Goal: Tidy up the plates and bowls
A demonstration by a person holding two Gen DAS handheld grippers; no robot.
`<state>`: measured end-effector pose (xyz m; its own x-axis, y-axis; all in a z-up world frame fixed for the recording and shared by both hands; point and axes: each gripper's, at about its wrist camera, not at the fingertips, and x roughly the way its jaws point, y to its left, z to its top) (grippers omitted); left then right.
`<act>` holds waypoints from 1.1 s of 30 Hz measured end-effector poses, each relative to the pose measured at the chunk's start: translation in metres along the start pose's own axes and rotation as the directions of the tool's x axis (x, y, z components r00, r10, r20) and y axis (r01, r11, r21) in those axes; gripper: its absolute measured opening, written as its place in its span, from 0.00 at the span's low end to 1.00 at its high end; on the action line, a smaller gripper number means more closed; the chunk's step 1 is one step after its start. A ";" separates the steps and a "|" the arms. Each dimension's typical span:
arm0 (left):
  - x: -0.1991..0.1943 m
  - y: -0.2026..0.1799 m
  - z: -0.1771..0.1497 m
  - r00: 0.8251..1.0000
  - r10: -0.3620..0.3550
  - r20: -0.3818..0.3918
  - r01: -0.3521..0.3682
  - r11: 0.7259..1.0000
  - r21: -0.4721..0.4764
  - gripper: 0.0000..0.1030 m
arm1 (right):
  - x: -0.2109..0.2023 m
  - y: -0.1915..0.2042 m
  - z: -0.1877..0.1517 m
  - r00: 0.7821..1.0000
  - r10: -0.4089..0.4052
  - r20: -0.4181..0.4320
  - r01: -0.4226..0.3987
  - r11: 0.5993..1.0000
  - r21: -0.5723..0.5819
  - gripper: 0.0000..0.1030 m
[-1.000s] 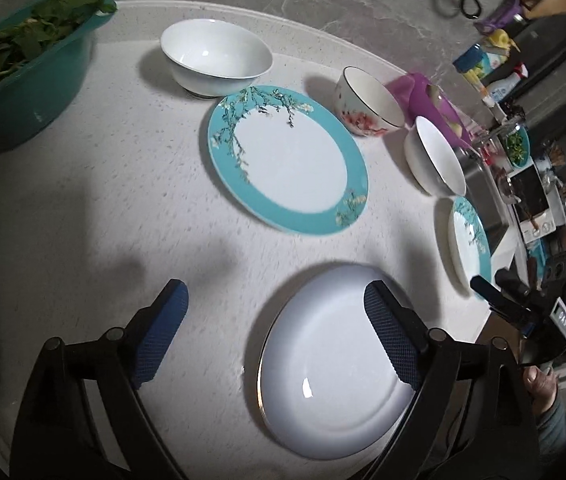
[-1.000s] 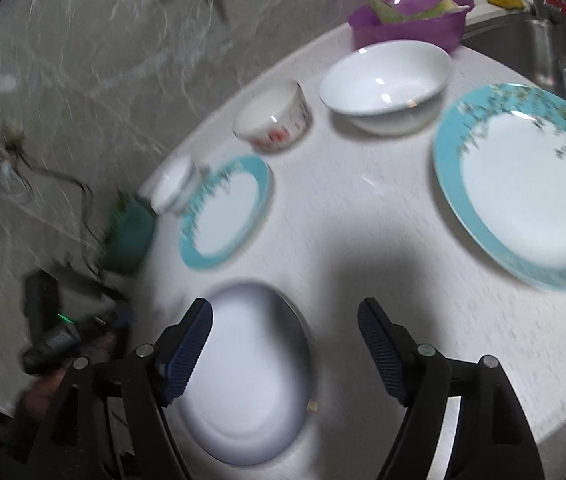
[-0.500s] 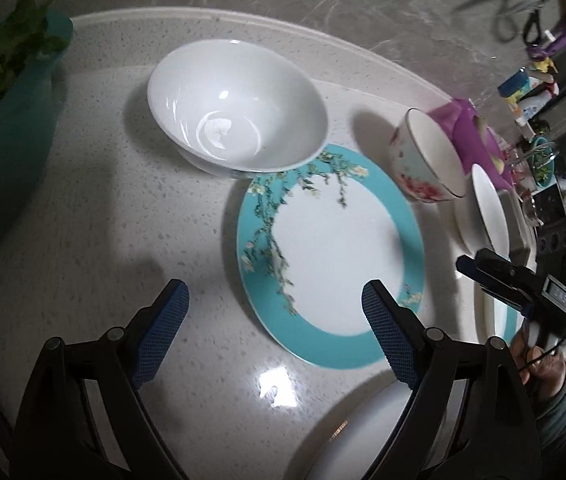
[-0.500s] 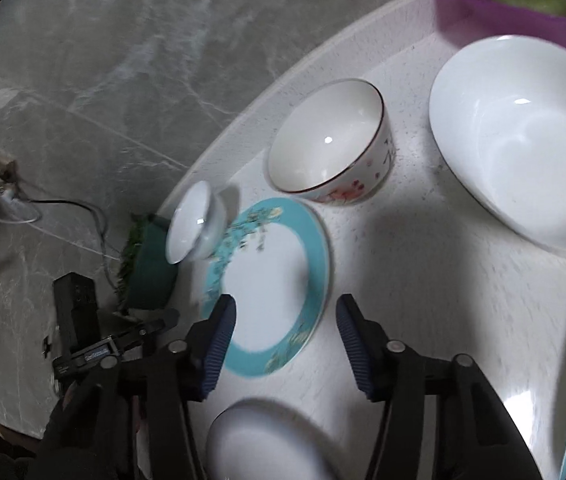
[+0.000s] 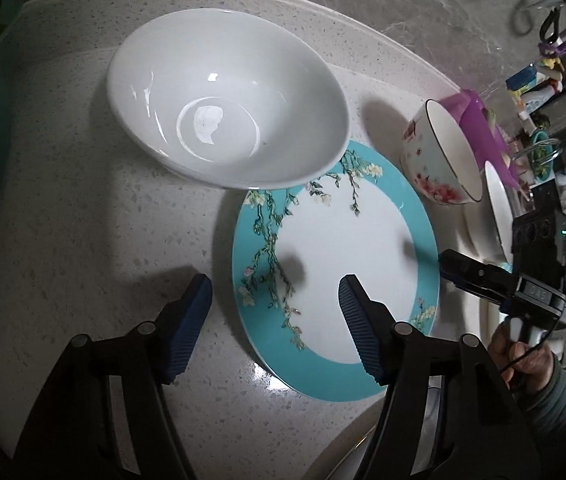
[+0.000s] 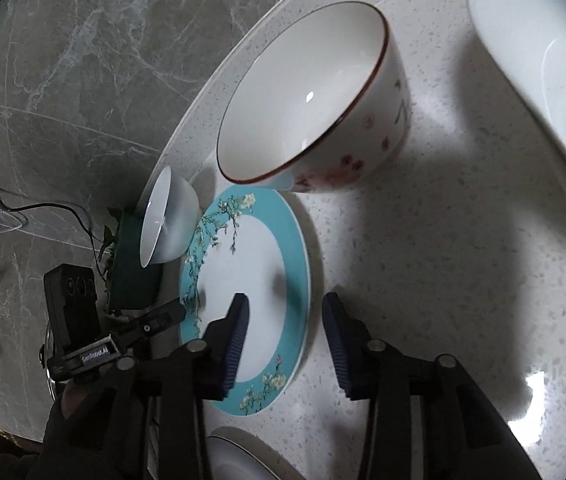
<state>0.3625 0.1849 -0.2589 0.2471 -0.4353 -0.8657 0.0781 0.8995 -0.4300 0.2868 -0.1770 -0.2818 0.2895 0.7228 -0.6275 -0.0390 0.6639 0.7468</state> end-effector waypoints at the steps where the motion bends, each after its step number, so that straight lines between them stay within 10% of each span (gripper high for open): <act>1: 0.000 0.000 0.000 1.000 -0.002 -0.002 0.002 1.000 0.008 0.61 | 0.001 0.000 0.001 1.000 0.006 -0.002 -0.006 1.000 -0.001 0.38; 13: -0.002 0.010 0.003 0.999 0.053 -0.010 -0.053 0.998 0.014 0.15 | 0.004 -0.007 0.007 0.999 -0.036 -0.025 0.037 0.999 0.013 0.09; 33: -0.025 -0.025 -0.020 0.995 0.098 0.020 -0.099 0.995 0.030 0.14 | -0.020 0.018 -0.013 0.990 -0.139 0.017 0.139 0.990 -0.027 0.11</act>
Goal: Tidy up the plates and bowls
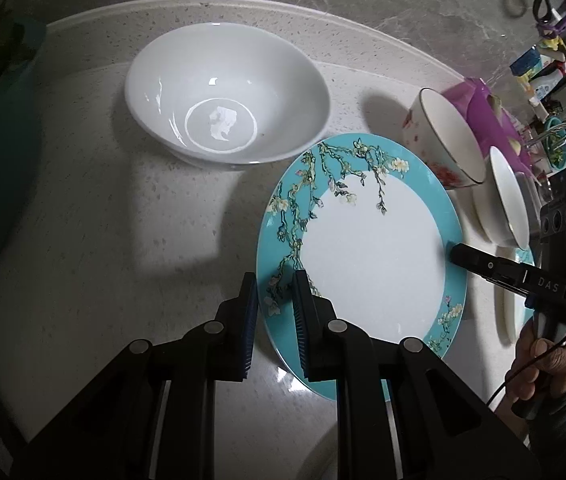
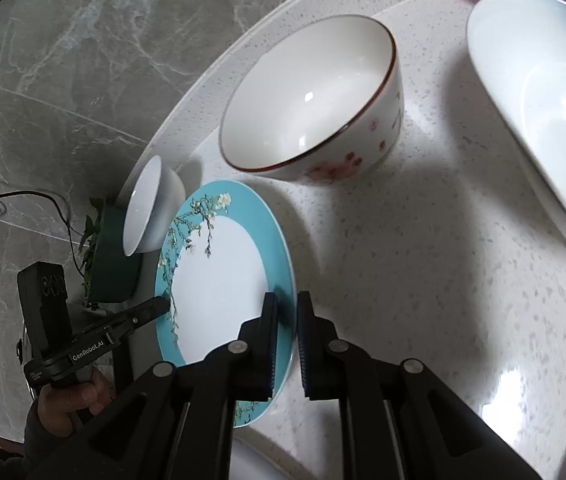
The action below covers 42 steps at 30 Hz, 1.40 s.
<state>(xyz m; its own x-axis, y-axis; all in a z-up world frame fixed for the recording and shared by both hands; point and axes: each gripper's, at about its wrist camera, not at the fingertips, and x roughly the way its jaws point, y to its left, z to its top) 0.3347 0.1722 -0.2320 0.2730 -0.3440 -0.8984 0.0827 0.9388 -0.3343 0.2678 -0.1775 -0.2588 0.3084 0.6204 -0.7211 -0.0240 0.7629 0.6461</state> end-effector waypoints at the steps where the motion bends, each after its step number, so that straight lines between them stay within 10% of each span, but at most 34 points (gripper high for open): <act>1: -0.005 -0.003 -0.002 1.000 -0.004 0.003 0.004 1.000 0.000 0.14 | -0.004 0.002 -0.002 1.000 0.003 0.004 -0.003 1.000 0.002 0.11; 21: -0.079 -0.046 -0.145 0.997 -0.071 -0.038 0.073 0.996 0.042 0.15 | -0.086 0.017 -0.123 0.999 -0.008 0.032 0.007 1.000 0.013 0.11; 42: -0.054 -0.075 -0.225 0.995 0.074 -0.062 -0.059 0.976 0.211 0.16 | -0.077 -0.006 -0.197 0.990 -0.144 0.000 0.144 0.990 -0.015 0.14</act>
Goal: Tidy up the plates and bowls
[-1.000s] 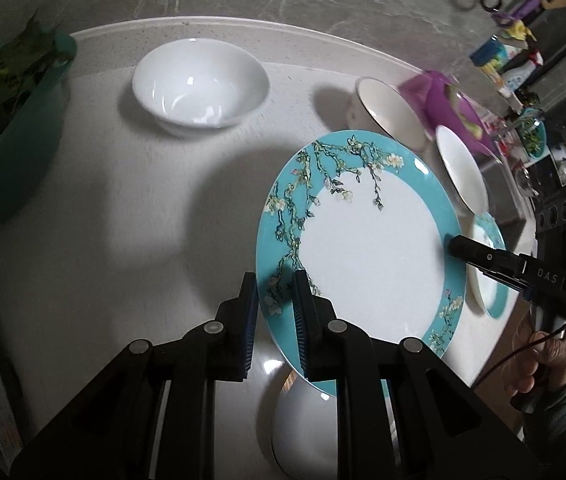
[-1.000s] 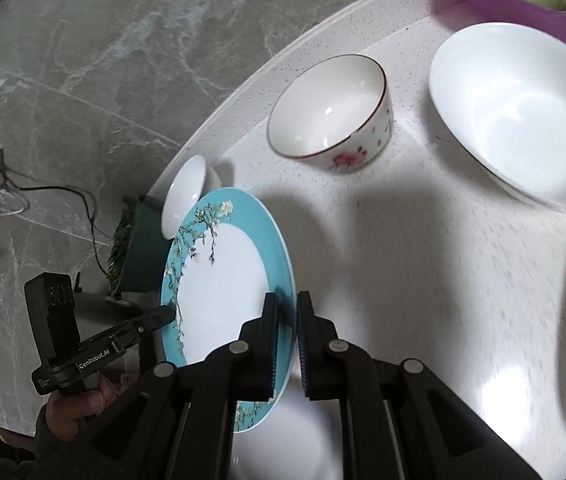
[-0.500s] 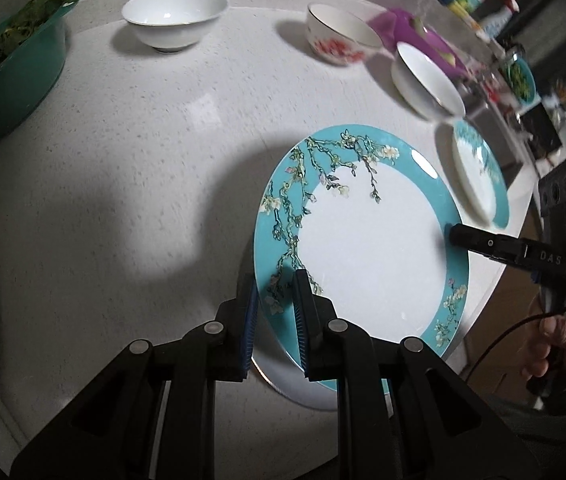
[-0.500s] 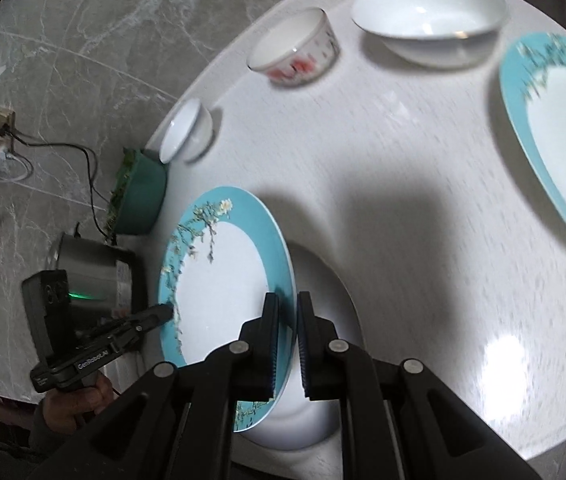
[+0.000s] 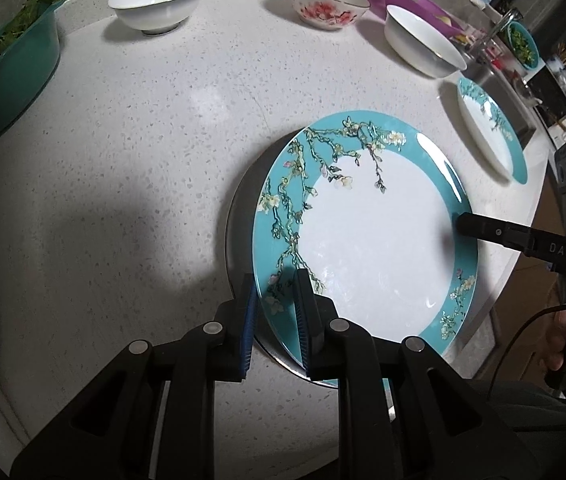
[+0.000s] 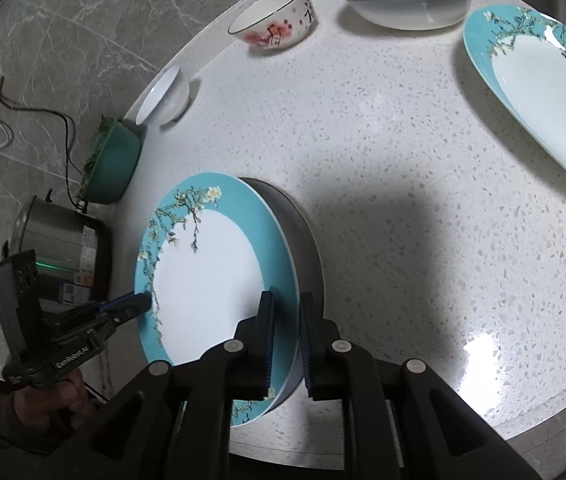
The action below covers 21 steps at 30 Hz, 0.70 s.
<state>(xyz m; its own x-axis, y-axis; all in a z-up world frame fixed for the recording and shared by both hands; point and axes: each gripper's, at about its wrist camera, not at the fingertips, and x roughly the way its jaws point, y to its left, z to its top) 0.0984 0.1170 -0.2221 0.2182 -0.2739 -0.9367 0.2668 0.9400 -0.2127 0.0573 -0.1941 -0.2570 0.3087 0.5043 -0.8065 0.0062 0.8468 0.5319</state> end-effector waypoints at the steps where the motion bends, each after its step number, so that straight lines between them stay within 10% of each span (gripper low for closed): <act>1: 0.001 0.002 0.000 1.000 0.004 -0.003 -0.004 1.000 -0.001 0.16 | 0.001 0.001 -0.001 1.000 -0.009 0.003 0.009 1.000 -0.012 0.15; 21: 0.011 -0.007 0.004 0.989 0.146 0.026 -0.148 0.985 0.086 0.19 | 0.016 0.051 -0.011 0.968 -0.242 0.072 0.253 0.921 -0.297 0.24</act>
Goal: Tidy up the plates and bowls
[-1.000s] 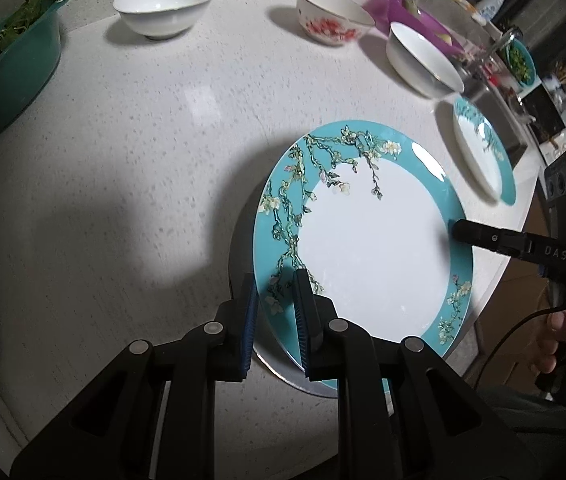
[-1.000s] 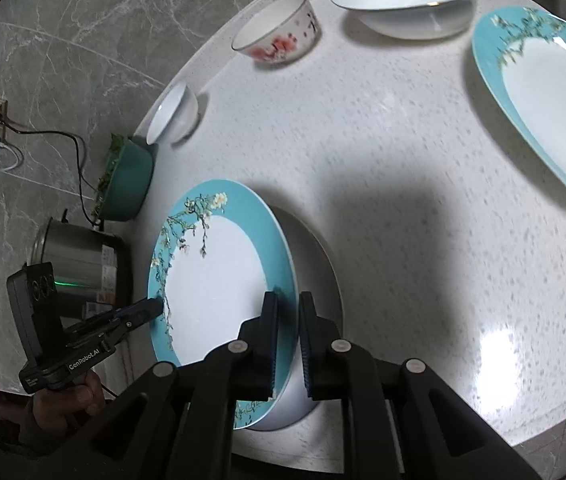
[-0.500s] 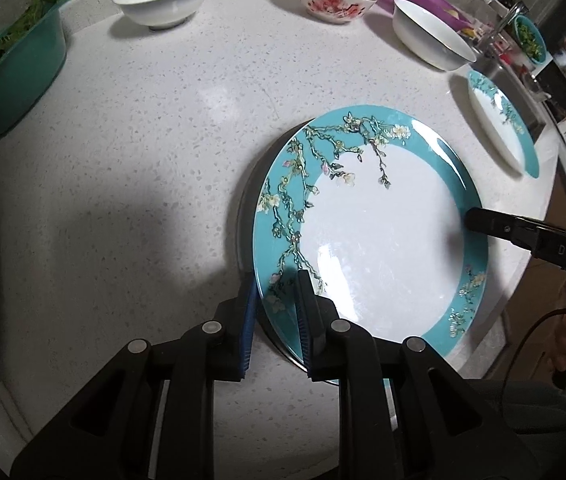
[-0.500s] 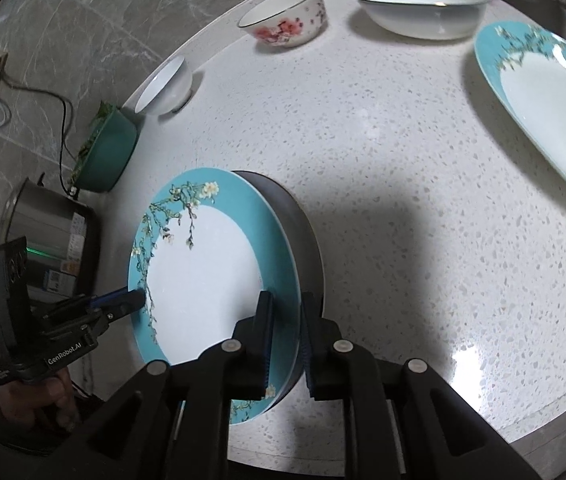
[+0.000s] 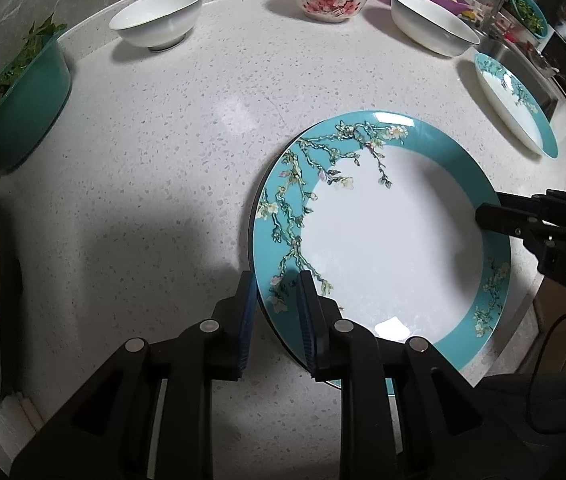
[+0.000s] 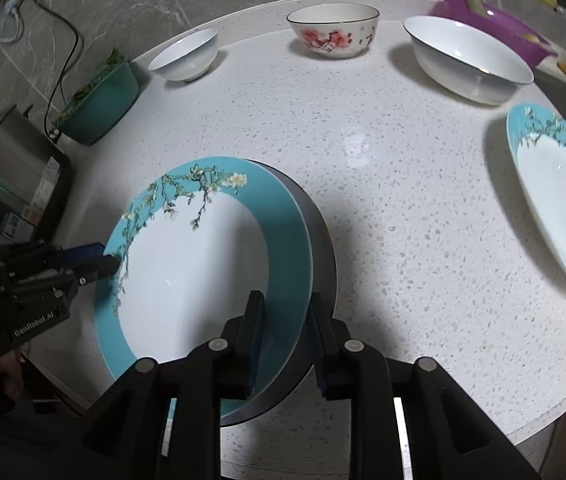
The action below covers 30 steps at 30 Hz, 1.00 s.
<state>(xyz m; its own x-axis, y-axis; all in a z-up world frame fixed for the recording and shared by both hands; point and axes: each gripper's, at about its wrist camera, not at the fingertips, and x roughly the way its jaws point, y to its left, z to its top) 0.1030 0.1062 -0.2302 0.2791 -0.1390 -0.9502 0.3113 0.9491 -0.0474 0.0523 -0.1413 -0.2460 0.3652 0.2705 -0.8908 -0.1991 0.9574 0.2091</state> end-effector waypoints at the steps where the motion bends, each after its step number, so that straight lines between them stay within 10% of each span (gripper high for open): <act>1: 0.000 0.000 0.000 1.000 -0.001 0.002 0.001 1.000 -0.001 0.21 | 0.000 0.001 -0.001 1.000 -0.012 0.002 0.012 1.000 -0.009 0.25; 5: -0.002 0.002 -0.001 1.000 0.001 0.020 -0.001 1.000 -0.006 0.49 | -0.001 0.004 -0.002 0.998 -0.058 0.017 0.059 0.998 -0.038 0.27; 12: -0.021 0.006 0.010 0.995 -0.021 0.093 0.025 0.999 -0.040 0.52 | -0.002 0.008 -0.002 0.997 -0.068 0.034 0.070 0.997 -0.041 0.32; 17: -0.051 -0.011 0.037 0.960 -0.187 0.207 0.201 0.978 -0.051 0.80 | -0.043 -0.010 0.000 0.991 0.014 0.136 -0.016 1.000 0.012 0.71; 23: -0.061 -0.072 0.072 0.891 -0.393 0.225 0.411 0.911 -0.037 0.92 | -0.096 -0.092 0.007 0.970 0.076 0.233 -0.116 0.980 0.164 0.80; 30: -0.033 -0.146 0.112 0.915 -0.346 0.205 0.375 0.919 -0.121 1.00 | -0.141 -0.229 0.003 0.930 0.166 0.327 -0.275 0.906 0.323 1.00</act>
<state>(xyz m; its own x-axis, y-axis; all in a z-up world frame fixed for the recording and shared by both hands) 0.1499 -0.0599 -0.1579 0.3340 -0.5139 -0.7902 0.2804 0.8545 -0.4372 0.0491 -0.3981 -0.1668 0.6044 0.4436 -0.6618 0.0126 0.8252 0.5647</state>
